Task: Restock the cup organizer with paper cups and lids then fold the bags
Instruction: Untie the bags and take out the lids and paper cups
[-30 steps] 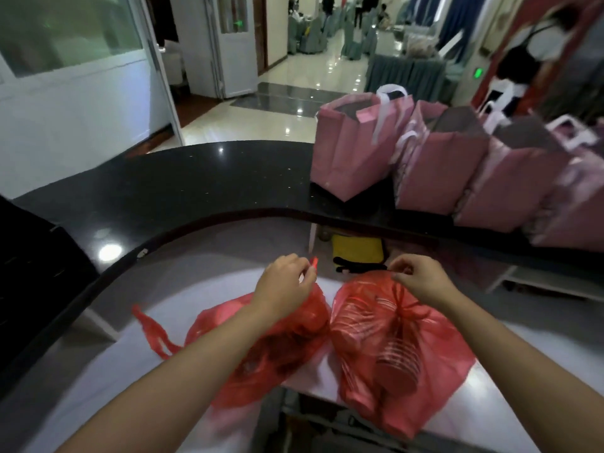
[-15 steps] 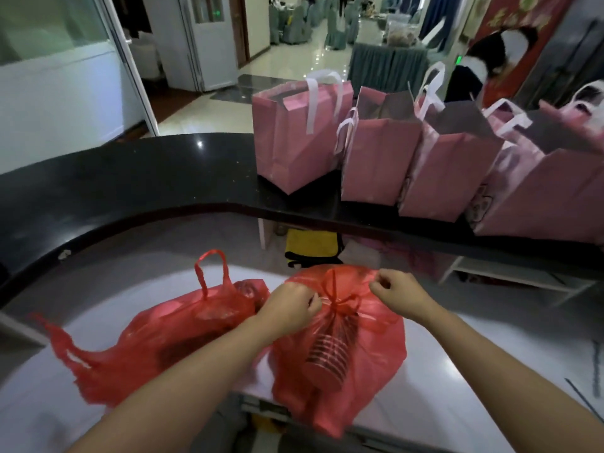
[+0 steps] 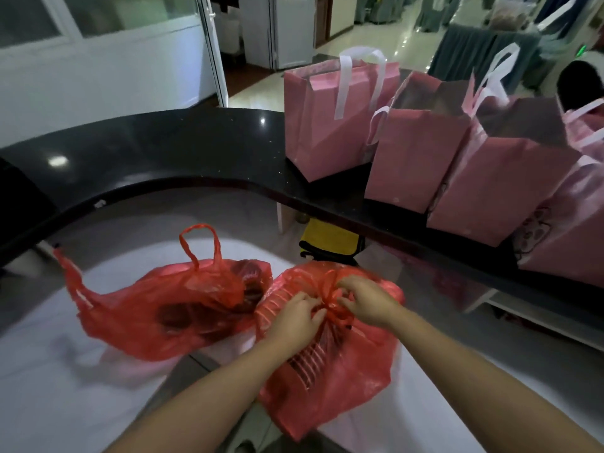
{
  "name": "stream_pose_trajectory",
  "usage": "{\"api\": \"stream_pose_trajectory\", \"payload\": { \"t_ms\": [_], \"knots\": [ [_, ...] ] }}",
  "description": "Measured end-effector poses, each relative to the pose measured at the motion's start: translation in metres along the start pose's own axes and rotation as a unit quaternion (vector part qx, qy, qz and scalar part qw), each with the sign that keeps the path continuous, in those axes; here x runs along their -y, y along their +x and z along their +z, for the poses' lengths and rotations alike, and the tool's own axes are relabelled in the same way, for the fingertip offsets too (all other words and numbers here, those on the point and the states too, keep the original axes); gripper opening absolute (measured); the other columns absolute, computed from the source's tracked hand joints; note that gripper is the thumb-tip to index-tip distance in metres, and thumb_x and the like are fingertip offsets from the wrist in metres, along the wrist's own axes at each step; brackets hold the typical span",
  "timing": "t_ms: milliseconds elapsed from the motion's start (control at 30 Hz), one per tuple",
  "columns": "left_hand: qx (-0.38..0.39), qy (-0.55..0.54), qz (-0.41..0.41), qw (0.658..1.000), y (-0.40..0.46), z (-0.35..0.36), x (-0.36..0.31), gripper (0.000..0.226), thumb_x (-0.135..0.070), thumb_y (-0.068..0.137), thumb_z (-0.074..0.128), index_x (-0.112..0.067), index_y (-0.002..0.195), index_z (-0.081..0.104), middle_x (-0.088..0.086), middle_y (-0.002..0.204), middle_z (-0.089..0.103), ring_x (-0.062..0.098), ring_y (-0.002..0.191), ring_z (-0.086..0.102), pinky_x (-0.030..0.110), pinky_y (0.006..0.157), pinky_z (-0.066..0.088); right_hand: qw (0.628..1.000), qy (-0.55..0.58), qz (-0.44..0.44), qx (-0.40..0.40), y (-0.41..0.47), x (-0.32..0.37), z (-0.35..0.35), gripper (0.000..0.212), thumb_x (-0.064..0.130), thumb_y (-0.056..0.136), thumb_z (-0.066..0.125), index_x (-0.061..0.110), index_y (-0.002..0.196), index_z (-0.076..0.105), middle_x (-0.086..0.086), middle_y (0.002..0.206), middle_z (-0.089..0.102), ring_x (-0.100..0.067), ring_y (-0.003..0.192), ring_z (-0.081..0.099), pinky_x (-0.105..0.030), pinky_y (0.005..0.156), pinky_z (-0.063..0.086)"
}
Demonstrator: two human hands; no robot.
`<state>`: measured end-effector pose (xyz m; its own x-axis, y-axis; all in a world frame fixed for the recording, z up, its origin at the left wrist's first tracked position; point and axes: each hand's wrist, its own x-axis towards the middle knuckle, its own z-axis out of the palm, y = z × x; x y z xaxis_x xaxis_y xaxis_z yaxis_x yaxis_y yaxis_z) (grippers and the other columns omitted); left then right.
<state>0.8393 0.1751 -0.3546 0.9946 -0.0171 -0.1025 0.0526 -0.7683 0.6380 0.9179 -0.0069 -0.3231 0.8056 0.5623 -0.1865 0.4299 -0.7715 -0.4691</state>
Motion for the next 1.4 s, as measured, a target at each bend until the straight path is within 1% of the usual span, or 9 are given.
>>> {"api": "stream_pose_trajectory", "payload": {
  "t_ms": [233, 500, 600, 733, 867, 1033, 1133, 1267, 1400],
  "knots": [
    [0.041, 0.002, -0.022, 0.999, 0.014, 0.006, 0.007, 0.027, -0.044, 0.091, 0.064, -0.025, 0.106, 0.076, -0.001, 0.102, 0.068, 0.018, 0.098, 0.063, 0.037, 0.087, 0.052, 0.997, -0.018, -0.046, 0.063, 0.012, -0.006, 0.028, 0.014, 0.021, 0.096, 0.063, 0.011, 0.098, 0.072, -0.003, 0.093, 0.061, -0.017, 0.086, 0.053, -0.032, 0.077, 0.042],
    [0.033, -0.058, -0.037, 0.997, 0.021, 0.003, 0.007, 0.028, -0.032, 0.095, 0.061, -0.012, 0.075, 0.058, 0.001, 0.084, 0.057, 0.02, 0.08, 0.056, 0.036, 0.073, 0.044, 0.993, 0.119, 0.016, 0.012, 0.01, -0.003, 0.025, 0.01, 0.023, 0.093, 0.068, 0.029, 0.099, 0.073, 0.01, 0.096, 0.067, -0.006, 0.087, 0.062, -0.024, 0.078, 0.05],
    [0.032, -0.013, 0.006, 0.999, 0.018, 0.001, 0.014, 0.024, -0.037, 0.097, 0.057, -0.018, 0.083, 0.055, -0.003, 0.089, 0.052, 0.02, 0.088, 0.054, 0.035, 0.078, 0.043, 0.991, 0.129, 0.009, 0.025, 0.007, 0.002, 0.017, 0.015, 0.02, 0.091, 0.069, 0.034, 0.084, 0.066, 0.01, 0.086, 0.062, -0.004, 0.076, 0.058, -0.02, 0.07, 0.048],
    [0.002, 0.026, 0.027, 0.999, 0.02, -0.006, 0.019, 0.02, -0.045, 0.088, 0.064, -0.026, 0.093, 0.064, -0.009, 0.094, 0.058, 0.017, 0.093, 0.057, 0.031, 0.081, 0.044, 0.983, 0.179, 0.036, 0.004, 0.007, 0.011, 0.013, 0.012, 0.01, 0.088, 0.064, 0.019, 0.08, 0.067, 0.008, 0.076, 0.064, -0.002, 0.068, 0.057, -0.024, 0.067, 0.049],
    [-0.007, -0.087, 0.026, 0.996, 0.022, -0.005, 0.014, 0.022, -0.049, 0.083, 0.074, -0.029, 0.092, 0.07, -0.014, 0.087, 0.061, 0.007, 0.081, 0.058, 0.023, 0.069, 0.042, 0.98, 0.195, 0.036, -0.014, 0.011, 0.02, -0.002, 0.008, 0.012, 0.089, 0.067, 0.016, 0.083, 0.071, 0.003, 0.083, 0.071, -0.003, 0.076, 0.063, -0.025, 0.075, 0.051],
    [-0.034, -0.184, 0.032, 0.982, 0.024, -0.008, 0.009, 0.015, -0.032, 0.091, 0.072, -0.025, 0.105, 0.073, -0.014, 0.094, 0.059, -0.002, 0.085, 0.057, 0.011, 0.076, 0.04, 0.988, 0.142, 0.029, -0.048, 0.005, 0.019, -0.024, 0.009, 0.02, 0.091, 0.071, 0.025, 0.084, 0.072, 0.012, 0.082, 0.068, 0.003, 0.078, 0.062, -0.013, 0.071, 0.045],
    [-0.017, -0.185, 0.045, 0.982, 0.03, -0.013, -0.002, 0.011, -0.036, 0.089, 0.074, -0.025, 0.092, 0.073, -0.012, 0.09, 0.057, -0.001, 0.081, 0.056, 0.009, 0.072, 0.038, 0.995, 0.075, 0.006, -0.065, 0.002, 0.019, -0.027, 0.008, 0.02, 0.095, 0.067, 0.023, 0.088, 0.067, 0.012, 0.087, 0.059, 0.001, 0.078, 0.056, -0.01, 0.07, 0.038],
    [0.004, -0.136, 0.056, 0.989, 0.034, -0.013, -0.014, 0.024, -0.032, 0.089, 0.07, -0.023, 0.072, 0.055, -0.009, 0.078, 0.052, 0.008, 0.072, 0.051, 0.021, 0.068, 0.042, 0.996, 0.056, 0.007, -0.065, -0.005, 0.019, -0.021, 0.007, 0.022, 0.098, 0.061, 0.024, 0.09, 0.06, 0.013, 0.091, 0.053, -0.002, 0.083, 0.053, -0.012, 0.073, 0.039],
    [-0.016, -0.151, 0.017, 0.988, 0.034, -0.01, -0.025, 0.02, -0.03, 0.085, 0.063, -0.025, 0.067, 0.056, -0.007, 0.067, 0.059, 0.006, 0.061, 0.053, 0.033, 0.061, 0.048, 0.988, 0.118, 0.028, -0.097, -0.013, 0.018, -0.019, 0.013, 0.014, 0.088, 0.065, 0.023, 0.079, 0.06, 0.007, 0.085, 0.057, -0.006, 0.076, 0.053, -0.017, 0.07, 0.041]
  ]
}}
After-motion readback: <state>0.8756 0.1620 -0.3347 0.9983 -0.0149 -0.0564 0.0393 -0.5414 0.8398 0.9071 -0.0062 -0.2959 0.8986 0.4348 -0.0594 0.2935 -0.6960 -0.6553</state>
